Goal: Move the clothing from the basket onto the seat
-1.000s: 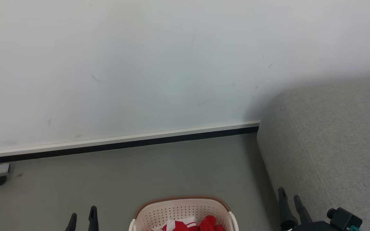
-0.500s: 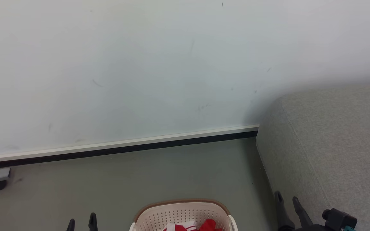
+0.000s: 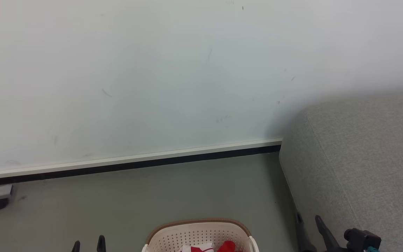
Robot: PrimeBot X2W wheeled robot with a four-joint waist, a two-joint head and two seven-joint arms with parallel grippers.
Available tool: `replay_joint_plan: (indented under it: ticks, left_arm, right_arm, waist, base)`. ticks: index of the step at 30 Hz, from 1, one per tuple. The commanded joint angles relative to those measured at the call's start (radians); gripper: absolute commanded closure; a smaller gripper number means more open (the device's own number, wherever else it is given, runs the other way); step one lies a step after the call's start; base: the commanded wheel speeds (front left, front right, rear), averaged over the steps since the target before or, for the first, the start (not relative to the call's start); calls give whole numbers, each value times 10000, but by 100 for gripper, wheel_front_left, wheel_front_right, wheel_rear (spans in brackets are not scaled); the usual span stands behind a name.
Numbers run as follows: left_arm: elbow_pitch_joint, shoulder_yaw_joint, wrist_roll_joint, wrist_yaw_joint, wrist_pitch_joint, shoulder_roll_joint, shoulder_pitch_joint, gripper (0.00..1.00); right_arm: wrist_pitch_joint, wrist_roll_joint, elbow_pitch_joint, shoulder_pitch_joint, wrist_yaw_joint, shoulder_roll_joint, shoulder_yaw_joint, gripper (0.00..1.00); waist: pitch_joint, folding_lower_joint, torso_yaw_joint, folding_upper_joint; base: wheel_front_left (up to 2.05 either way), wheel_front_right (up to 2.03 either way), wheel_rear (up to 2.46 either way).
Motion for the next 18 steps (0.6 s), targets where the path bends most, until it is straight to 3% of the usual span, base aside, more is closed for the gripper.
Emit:
replay_joint_plan:
  ticks: [1,18]
  left_arm:
    - [-8,9,330,15,-122,72,74,0]
    - [-29,-119,1209,159,-449,77,110,0]
  right_arm:
    - [-88,-256,13,-41,3,-39,71,0]
    - [-252,-1331,20,30,4,71,196,0]
  waist:
    - [0,0,-8,0]
    - [-55,0,13,0]
  base:
    - [0,0,0]
    - [0,0,0]
